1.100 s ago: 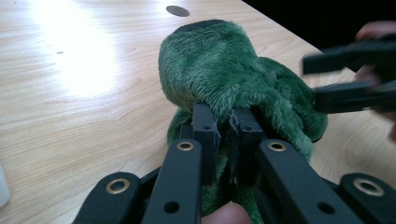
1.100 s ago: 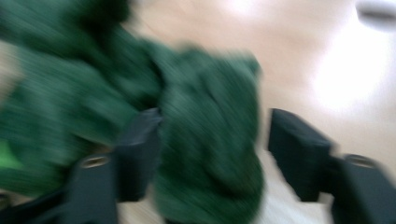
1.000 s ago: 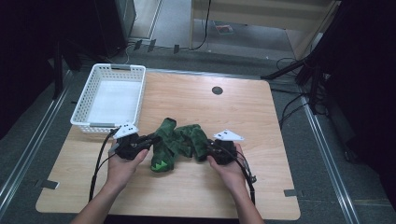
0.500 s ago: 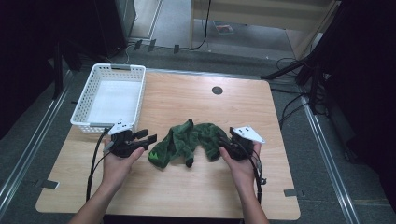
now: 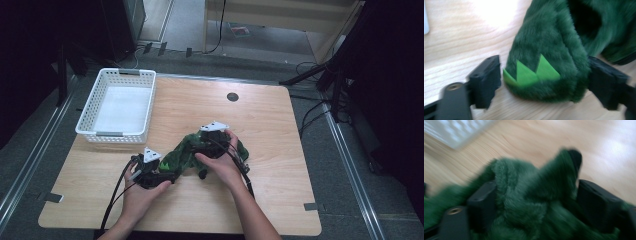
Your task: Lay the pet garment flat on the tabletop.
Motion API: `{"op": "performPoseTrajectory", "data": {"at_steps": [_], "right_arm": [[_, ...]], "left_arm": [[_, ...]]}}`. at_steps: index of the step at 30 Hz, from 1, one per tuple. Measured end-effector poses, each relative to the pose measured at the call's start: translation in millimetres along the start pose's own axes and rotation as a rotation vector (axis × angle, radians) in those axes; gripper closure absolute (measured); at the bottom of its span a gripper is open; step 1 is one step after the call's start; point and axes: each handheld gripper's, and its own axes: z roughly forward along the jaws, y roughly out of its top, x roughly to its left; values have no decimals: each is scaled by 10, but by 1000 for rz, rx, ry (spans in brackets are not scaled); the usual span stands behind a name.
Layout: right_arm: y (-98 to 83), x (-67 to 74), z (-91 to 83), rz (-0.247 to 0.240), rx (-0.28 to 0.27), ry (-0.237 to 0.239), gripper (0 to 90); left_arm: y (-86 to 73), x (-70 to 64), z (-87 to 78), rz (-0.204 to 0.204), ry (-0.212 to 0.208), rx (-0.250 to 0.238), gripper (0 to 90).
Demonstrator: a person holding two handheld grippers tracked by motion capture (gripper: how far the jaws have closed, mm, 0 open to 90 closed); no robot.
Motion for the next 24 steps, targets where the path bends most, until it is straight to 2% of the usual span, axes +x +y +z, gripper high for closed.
{"op": "performPoseTrajectory", "data": {"at_steps": [2, 4, 6, 7, 8, 9, 10, 11, 13, 15, 18, 19, 20, 22, 24], "right_arm": [[-82, -118, -15, -10, 26, 15, 372], [-169, -221, -63, -28, 47, 63, 510], [-245, -255, -106, -50, 71, 125, 651], [-245, -255, -106, -50, 71, 125, 651], [-320, -207, -160, -96, 76, 132, 723], [-354, -174, -192, -114, 73, 136, 736], [-354, -174, -192, -114, 73, 136, 736], [-410, -98, -302, -97, 62, 186, 747], [-435, -26, -424, -76, 43, 230, 744], [-442, 48, -594, -61, -4, 287, 729], [-417, 133, -866, -42, -93, 364, 683], [-417, 133, -866, -42, -93, 364, 683], [-385, 146, -1010, -21, -145, 393, 674], [-363, 135, -1117, 10, -191, 407, 674], [-360, 107, -1169, 52, -214, 443, 668]], "left_arm": [[-5, 42, 7, 13, -14, -9, 471], [19, 95, 16, 11, -56, -17, 644], [71, 119, 3, 9, -87, -40, 749], [71, 119, 3, 9, -87, -40, 785], [148, 108, -42, 27, -94, -73, 812], [182, 100, -68, 36, -87, -94, 819], [182, 100, -68, 36, -87, -94, 823], [302, 100, -174, 42, -81, -155, 827], [429, 114, -281, 41, -85, -217, 828], [562, 126, -390, 46, -102, -272, 830], [754, 100, -543, 86, -128, -339, 831], [754, 100, -543, 86, -128, -339, 830], [873, 51, -614, 116, -150, -362, 830], [979, 12, -655, 135, -189, -376, 829], [1078, -25, -656, 141, -204, -378, 825]]}}
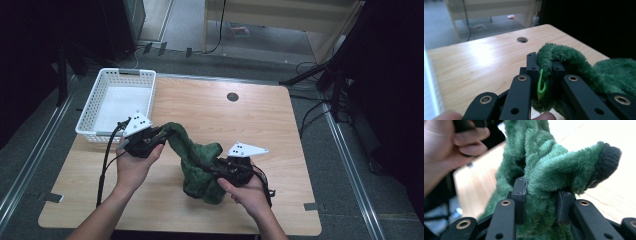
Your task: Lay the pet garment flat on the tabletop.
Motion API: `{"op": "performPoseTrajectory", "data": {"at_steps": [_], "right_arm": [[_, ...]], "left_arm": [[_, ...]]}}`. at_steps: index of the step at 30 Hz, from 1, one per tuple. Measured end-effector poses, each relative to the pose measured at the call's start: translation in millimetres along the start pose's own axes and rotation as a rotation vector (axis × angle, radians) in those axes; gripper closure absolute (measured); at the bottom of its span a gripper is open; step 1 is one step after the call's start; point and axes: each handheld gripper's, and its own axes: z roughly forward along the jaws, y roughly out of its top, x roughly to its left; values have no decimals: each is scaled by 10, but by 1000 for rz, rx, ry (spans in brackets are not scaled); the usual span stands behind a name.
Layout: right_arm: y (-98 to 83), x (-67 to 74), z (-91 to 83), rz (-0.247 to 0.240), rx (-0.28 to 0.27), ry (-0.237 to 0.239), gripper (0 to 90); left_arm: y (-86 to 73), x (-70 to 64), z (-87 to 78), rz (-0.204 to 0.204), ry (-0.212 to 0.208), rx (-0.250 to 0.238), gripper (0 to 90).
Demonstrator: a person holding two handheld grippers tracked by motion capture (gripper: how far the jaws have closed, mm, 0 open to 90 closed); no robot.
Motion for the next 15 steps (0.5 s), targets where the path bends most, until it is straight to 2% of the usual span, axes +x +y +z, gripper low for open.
{"op": "performPoseTrajectory", "data": {"at_steps": [2, 4, 5, 7, 8, 9, 10, 11, 12, 15], "right_arm": [[-15, -10, -15, 31, -18, 4, 660], [-44, -57, 7, 58, -37, -34, 608], [-60, -107, 28, 96, -51, -84, 549], [-97, -288, 62, 231, -75, -187, 426], [-125, -398, 57, 302, -79, -236, 389], [-156, -487, 33, 344, -94, -274, 363], [-156, -487, 33, 344, -94, -274, 363], [-203, -578, -60, 354, -108, -334, 302], [-215, -596, -114, 332, -114, -362, 280], [-233, -626, -255, 293, -130, -387, 278]], "left_arm": [[87, -8, 118, -5, -11, 8, 821], [157, 7, 345, -18, -3, 37, 803], [178, 39, 506, -40, 19, 77, 742], [171, 145, 827, -94, 84, 164, 461], [147, 208, 925, -115, 110, 192, 356], [124, 261, 973, -153, 113, 206, 295], [124, 261, 973, -153, 113, 206, 229], [111, 299, 972, -174, 108, 211, 171], [68, 316, 881, -160, 108, 176, 160], [-39, 345, 746, -159, 85, 158, 161]]}}
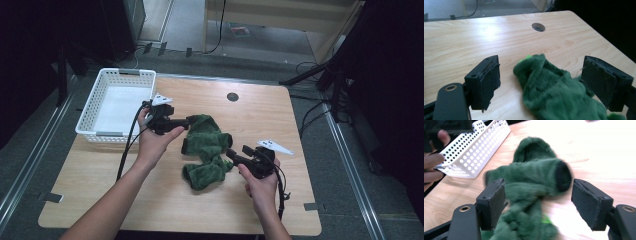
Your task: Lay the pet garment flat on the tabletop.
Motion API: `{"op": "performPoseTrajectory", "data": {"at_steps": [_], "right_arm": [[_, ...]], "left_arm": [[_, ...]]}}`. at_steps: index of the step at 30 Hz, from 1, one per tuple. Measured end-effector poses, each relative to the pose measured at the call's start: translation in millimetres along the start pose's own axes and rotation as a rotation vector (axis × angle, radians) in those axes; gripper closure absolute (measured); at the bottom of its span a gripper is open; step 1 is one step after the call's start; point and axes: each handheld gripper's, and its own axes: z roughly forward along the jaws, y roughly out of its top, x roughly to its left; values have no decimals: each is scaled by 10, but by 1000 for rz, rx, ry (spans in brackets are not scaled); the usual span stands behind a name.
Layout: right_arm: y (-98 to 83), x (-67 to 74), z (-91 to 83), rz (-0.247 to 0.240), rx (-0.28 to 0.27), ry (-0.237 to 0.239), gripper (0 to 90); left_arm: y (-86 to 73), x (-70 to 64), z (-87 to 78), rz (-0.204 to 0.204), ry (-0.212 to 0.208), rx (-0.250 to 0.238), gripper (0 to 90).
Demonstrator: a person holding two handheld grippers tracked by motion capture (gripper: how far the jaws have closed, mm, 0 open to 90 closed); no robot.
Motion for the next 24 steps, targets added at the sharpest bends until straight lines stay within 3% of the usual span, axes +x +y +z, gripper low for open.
{"op": "performPoseTrajectory", "data": {"at_steps": [3, 4, 5, 6, 7, 8, 9, 11, 13, 15, 17, 20, 22, 23, 24], "right_arm": [[-2, -4, -8, -9, 14, 32, 324], [-38, 69, 49, -44, 58, 88, 343], [-73, 133, 99, -81, 94, 104, 340], [-73, 133, 99, -81, 94, 104, 340], [-164, 274, 231, -155, 168, 99, 326], [-164, 274, 231, -155, 168, 99, 326], [-212, 325, 304, -178, 204, 90, 345], [-301, 370, 436, -179, 267, 84, 469], [-410, 378, 548, -154, 324, 114, 591], [-455, 414, 535, -155, 334, 133, 619], [-482, 457, 497, -171, 357, 160, 624], [-501, 507, 431, -213, 386, 220, 572], [-426, 525, 334, -257, 349, 249, 529], [-426, 525, 334, -257, 349, 249, 529], [-248, 484, 235, -243, 268, 265, 502]], "left_arm": [[-127, 2, -45, 0, 3, 0, 175], [-287, -39, -34, 15, -8, 25, 208], [-369, -63, -8, 28, -13, 48, 251], [-369, -63, -8, 28, -13, 48, 273], [-516, -96, 69, 46, -6, 92, 291], [-516, -96, 69, 46, -6, 92, 316], [-589, -106, 115, 35, -10, 111, 316], [-666, -109, 170, 22, -14, 130, 362], [-737, -101, 248, 24, -12, 158, 411], [-767, -89, 282, 25, -5, 174, 442], [-798, -76, 306, 32, -26, 194, 497], [-853, -102, 315, 62, -47, 220, 568], [-887, -116, 303, 81, -45, 225, 622], [-887, -116, 303, 81, -45, 225, 645], [-908, -93, 294, 80, -51, 224, 673]]}}
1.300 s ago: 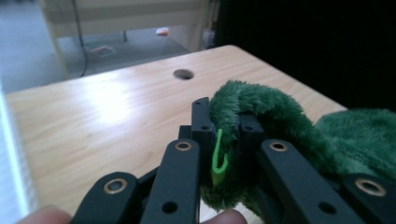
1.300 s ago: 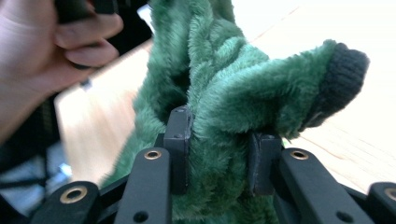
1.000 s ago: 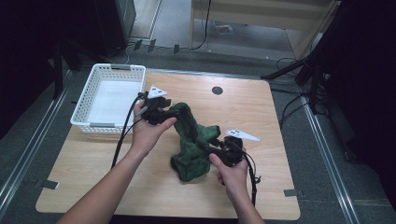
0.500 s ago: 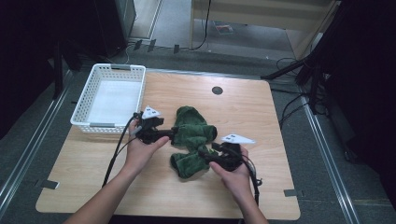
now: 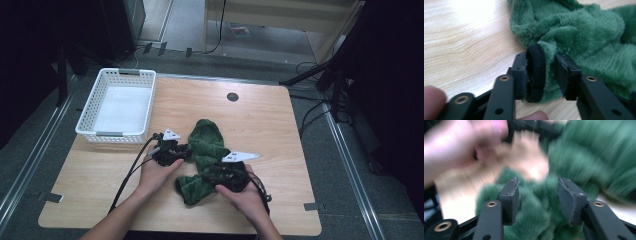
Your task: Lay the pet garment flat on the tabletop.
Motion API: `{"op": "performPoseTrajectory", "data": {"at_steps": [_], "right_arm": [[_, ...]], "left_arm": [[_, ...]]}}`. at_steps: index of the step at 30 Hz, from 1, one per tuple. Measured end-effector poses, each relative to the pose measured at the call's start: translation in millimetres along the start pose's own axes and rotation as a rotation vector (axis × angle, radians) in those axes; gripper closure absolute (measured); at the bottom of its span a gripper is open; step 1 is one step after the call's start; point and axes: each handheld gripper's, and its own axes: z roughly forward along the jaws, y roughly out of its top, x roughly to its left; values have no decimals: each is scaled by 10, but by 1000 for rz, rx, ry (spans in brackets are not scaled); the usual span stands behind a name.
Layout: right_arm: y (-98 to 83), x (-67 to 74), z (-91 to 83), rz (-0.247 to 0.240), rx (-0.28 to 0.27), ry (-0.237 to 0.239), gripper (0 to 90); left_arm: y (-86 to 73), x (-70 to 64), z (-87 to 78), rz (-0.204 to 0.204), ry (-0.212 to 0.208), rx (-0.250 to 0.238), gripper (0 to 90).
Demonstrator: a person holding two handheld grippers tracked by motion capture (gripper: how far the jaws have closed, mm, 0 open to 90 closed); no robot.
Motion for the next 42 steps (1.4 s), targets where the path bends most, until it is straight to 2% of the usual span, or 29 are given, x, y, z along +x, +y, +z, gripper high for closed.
{"op": "performPoseTrajectory", "data": {"at_steps": [2, 4, 6, 8, 10, 11, 12, 15, 18, 20, 21, 22, 23, 24, 25, 26, 27, 28, 29, 31, 32, 33, 34, 35, 36, 37, 39, 40, 42], "right_arm": [[186, -124, -114, 52, -95, -56, 503], [372, -294, -111, 89, -147, -160, 509], [514, -508, 39, 90, -118, -270, 501], [582, -725, 246, 123, -42, -312, 480], [595, -863, 402, 155, -1, -300, 479], [593, -896, 448, 156, 8, -293, 477], [589, -926, 512, 157, 30, -295, 477], [564, -984, 617, 162, 57, -316, 521], [536, -1041, 677, 171, 46, -332, 607], [534, -1058, 676, 178, 34, -341, 719], [534, -1058, 676, 178, 34, -341, 719], [529, -1061, 660, 154, 14, -338, 846], [533, -1052, 651, 132, 4, -338, 877], [533, -1052, 651, 132, 4, -338, 877], [546, -1019, 603, 76, -31, -353, 900], [546, -1019, 603, 76, -31, -353, 900], [567, -977, 512, 24, -91, -357, 900], [567, -977, 512, 24, -91, -357, 900], [576, -930, 410, -35, -143, -374, 900], [542, -918, 350, -73, -147, -412, 900], [508, -935, 347, -86, -126, -419, 900], [508, -935, 347, -86, -126, -419, 900], [467, -962, 354, -96, -86, -419, 900], [426, -996, 362, -99, -45, -391, 865], [388, -1020, 363, -102, -16, -365, 793], [355, -1031, 314, -109, -7, -332, 655], [367, -1043, 275, -96, -26, -313, 605], [426, -1067, 208, -27, -83, -314, 542], [485, -1082, 194, 16, -113, -310, 521]], "left_arm": [[-6, 14, -3, -4, -6, 5, 700], [-12, 33, 0, -7, -6, 5, 726], [1, 26, -10, -23, -18, -9, 699], [20, 26, -21, -19, -8, -14, 544], [127, 70, -34, -72, 18, -51, 416], [127, 70, -34, -72, 18, -51, 383], [256, 137, -17, -119, 44, -82, 366], [427, 217, 102, -171, 72, -81, 346], [533, 222, 272, -138, 92, -49, 389], [553, 191, 389, -93, 114, -14, 425], [553, 191, 389, -93, 114, -14, 479], [545, 147, 471, -44, 142, 0, 531], [545, 147, 471, -44, 142, 0, 585], [537, 131, 495, -25, 157, 5, 585], [529, 127, 512, -4, 150, 17, 751], [529, 127, 512, -4, 150, 17, 812], [526, 138, 489, 6, 173, 5, 869], [526, 138, 489, 6, 173, 5, 900], [525, 173, 453, -14, 215, -28, 900], [515, 226, 439, -28, 239, -33, 900], [505, 253, 438, -35, 242, -31, 900], [505, 253, 438, -35, 242, -31, 880], [495, 283, 433, -45, 231, -26, 880], [489, 306, 424, -65, 212, -29, 819], [488, 326, 408, -85, 182, -46, 766], [504, 340, 376, -112, 127, -94, 684], [521, 337, 373, -121, 104, -110, 588], [567, 310, 420, -139, 51, -109, 543], [612, 249, 507, -109, 30, -63, 470]]}}
